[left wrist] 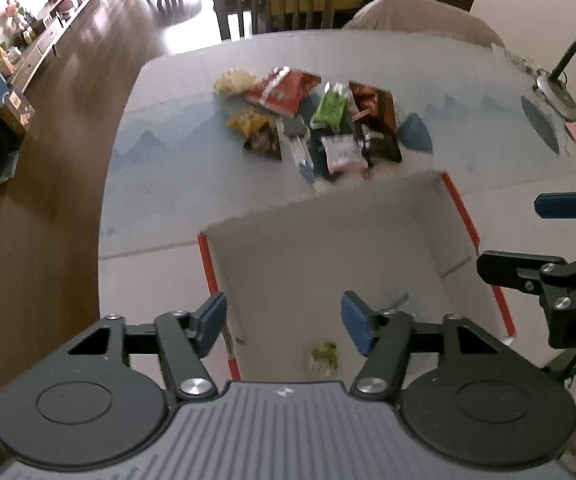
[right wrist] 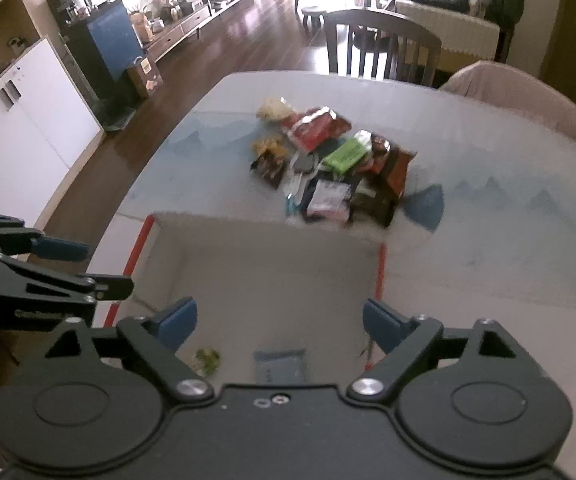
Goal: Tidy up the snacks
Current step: 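Move both tools back over the snack pile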
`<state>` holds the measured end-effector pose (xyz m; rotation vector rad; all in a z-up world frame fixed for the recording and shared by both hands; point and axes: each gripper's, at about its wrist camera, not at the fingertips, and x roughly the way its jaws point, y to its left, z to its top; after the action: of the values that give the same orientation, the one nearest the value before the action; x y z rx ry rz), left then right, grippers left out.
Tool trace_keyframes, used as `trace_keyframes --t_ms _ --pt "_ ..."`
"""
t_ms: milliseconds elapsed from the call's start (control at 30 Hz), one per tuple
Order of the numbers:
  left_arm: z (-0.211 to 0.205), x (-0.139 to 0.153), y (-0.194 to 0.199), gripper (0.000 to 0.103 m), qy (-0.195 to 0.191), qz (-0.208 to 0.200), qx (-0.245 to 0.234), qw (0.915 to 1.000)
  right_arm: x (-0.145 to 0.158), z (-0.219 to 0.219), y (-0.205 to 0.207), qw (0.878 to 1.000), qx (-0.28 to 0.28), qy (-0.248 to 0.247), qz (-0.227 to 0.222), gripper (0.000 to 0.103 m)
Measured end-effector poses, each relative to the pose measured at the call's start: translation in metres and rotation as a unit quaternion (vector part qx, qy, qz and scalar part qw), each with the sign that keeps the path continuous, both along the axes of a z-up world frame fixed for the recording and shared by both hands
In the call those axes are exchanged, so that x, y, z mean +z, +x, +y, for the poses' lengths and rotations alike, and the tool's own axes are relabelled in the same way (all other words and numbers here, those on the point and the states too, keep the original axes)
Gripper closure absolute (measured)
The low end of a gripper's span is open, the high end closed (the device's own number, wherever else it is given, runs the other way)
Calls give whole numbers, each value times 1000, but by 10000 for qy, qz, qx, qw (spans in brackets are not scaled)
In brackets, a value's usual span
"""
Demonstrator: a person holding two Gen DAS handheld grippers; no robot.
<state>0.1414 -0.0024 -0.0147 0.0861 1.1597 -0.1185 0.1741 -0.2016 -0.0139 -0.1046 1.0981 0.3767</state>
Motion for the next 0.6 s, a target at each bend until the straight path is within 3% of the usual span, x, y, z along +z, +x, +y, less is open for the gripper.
trace_keyframes --t_ms 333,600 --pt "-4 17 49 26 -9 -251 147 9996 12 -15 55 9999 -36 112 -93 2" --pt "-11 4 119 25 -130 136 431 9989 -2 -25 119 9997 -239 42 35 0"
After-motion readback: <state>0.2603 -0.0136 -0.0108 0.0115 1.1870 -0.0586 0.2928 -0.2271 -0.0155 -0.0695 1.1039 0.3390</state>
